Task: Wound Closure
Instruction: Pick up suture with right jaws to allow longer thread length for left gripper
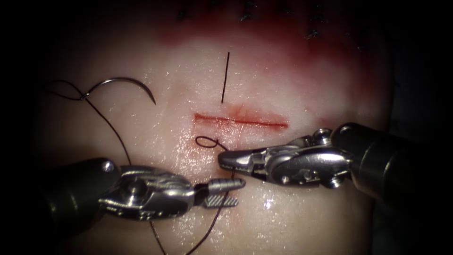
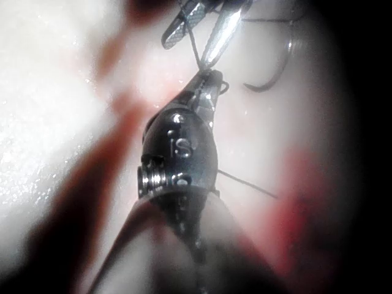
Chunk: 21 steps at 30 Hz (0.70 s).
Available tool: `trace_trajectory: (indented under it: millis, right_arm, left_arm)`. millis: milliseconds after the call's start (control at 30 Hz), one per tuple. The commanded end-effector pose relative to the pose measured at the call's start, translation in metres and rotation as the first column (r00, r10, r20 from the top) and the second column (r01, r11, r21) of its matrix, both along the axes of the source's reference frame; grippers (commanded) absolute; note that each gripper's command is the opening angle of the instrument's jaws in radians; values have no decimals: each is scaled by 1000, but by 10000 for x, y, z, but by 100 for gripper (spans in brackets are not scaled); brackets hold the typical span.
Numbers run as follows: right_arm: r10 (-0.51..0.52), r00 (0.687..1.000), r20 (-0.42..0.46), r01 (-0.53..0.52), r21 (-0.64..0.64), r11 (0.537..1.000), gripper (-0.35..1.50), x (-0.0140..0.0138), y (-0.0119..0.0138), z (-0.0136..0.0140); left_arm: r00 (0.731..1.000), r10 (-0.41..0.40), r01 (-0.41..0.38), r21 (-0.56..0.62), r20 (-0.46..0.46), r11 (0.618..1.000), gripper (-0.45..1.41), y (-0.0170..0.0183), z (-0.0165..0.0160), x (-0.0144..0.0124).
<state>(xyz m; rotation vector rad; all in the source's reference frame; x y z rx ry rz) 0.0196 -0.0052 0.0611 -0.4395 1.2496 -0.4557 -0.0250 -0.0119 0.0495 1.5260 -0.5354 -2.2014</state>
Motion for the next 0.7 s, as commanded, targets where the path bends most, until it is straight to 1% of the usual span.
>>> trace_trajectory:
  millis: [33,267,467,600,700]
  right_arm:
    - [3,1000,1,-3,0,1000,-35,3,6,6]
    - [14,1000,7,-14,15,1000,-35,-14,21,13]
    - [10,1000,-5,-10,30,1000,-35,-27,22,15]
    - [42,999,-30,-41,40,998,-35,-35,26,16]
    - [56,997,-44,-53,55,997,-35,-40,30,18]
  left_arm:
    - [1000,-2,2,-5,1,1000,72,4,5,-6]
    - [1000,6,-6,-3,6,1000,72,-6,8,4]
    - [1000,13,-13,-2,8,1000,68,-7,7,15]
    - [1000,11,-11,-7,2,1000,56,-12,8,14]
    - [999,42,-42,0,-22,999,52,-17,10,11]
